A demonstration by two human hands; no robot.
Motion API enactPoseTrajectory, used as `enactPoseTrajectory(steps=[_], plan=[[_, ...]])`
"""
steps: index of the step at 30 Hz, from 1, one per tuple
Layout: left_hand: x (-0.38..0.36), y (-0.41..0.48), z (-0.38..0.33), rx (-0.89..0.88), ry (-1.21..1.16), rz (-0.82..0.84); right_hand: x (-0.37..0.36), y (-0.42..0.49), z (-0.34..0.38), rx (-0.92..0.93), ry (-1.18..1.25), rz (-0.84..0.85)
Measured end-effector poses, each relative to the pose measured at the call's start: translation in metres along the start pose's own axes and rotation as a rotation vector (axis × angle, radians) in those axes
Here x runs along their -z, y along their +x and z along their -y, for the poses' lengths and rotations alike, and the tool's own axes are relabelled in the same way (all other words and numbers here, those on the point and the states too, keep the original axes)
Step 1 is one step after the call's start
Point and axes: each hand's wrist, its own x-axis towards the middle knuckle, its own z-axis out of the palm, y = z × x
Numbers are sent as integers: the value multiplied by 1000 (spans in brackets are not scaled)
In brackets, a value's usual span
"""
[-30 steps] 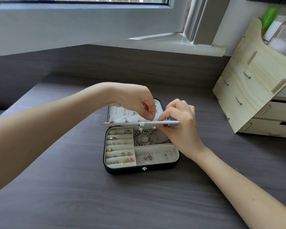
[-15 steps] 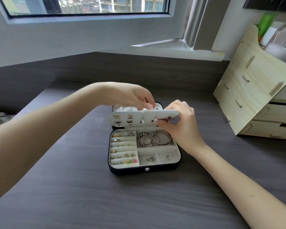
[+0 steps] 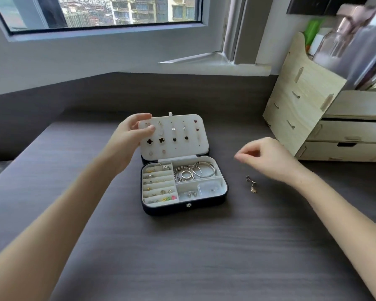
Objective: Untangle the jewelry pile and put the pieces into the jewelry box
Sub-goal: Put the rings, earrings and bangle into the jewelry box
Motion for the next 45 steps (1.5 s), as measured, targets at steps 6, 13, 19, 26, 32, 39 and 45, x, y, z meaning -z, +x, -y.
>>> enactPoseTrajectory(steps=[6, 13, 19, 26, 32, 39, 45], plan=[[-10, 4, 3, -21, 6, -88, 11, -41, -15, 2, -172, 196], [-14, -1, 5, -31, -28, -148, 3, -45, -15, 39, -251, 182], [-5, -10, 14, -57, -80, -160, -8, -41, 48, 148, 195, 59], [3, -24, 26, -177, -203, -145, -58, -23, 105, 297, 233, 35], [1, -20, 36, -242, -205, -176, -85, -15, 116, 358, 108, -38], [0, -14, 44, -243, -219, -168, -103, -12, 113, 533, 40, -186], [-1, -13, 45, -247, -227, -156, -109, -18, 115, 559, -51, -232]])
